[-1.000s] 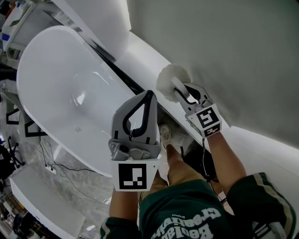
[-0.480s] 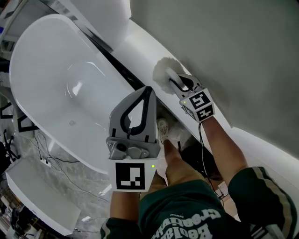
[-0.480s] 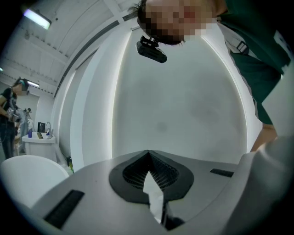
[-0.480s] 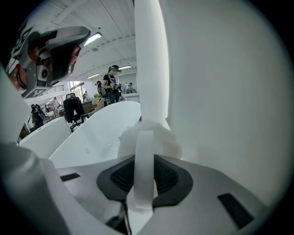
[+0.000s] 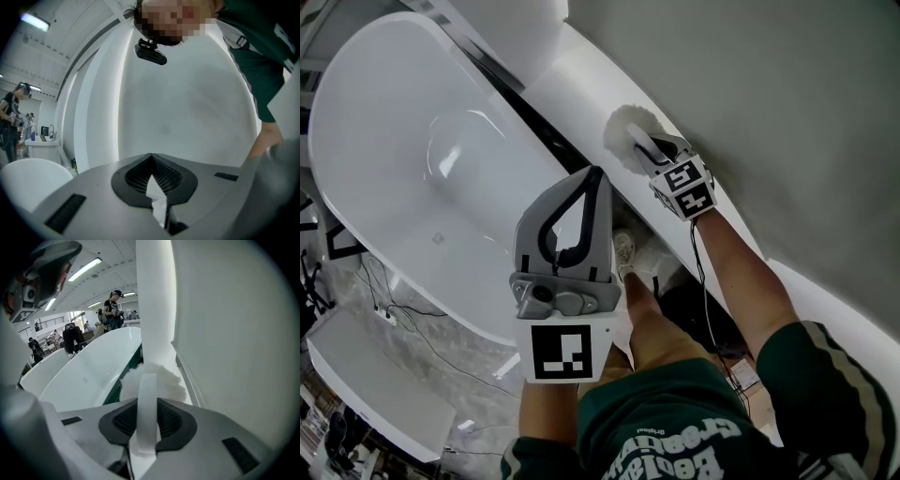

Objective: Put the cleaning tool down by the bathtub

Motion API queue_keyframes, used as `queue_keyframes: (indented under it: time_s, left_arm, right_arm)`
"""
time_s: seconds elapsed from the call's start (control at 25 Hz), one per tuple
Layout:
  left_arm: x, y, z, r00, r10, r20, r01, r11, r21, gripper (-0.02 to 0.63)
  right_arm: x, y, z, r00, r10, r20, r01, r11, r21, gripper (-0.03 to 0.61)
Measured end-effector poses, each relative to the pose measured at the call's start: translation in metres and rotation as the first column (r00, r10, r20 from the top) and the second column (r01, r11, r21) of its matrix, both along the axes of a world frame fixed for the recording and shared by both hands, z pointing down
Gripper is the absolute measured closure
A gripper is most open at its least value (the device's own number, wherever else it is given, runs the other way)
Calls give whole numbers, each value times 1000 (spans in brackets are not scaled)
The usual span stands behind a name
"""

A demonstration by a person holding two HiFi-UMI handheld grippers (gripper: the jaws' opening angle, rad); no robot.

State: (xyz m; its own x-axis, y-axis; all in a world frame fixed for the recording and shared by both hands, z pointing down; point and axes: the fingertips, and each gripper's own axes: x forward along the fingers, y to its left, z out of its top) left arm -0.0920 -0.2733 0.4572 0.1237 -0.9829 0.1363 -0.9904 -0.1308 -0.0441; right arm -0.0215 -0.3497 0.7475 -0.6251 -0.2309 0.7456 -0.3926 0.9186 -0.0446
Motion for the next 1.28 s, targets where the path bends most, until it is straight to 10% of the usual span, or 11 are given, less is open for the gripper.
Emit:
queue_keyframes:
  time_s: [1.28]
  left_arm:
    - [-24, 16, 45, 997, -41, -63, 37, 997, -64, 611]
  right_arm:
    - [-10, -13, 140, 940, -51, -337, -13, 983, -184, 485]
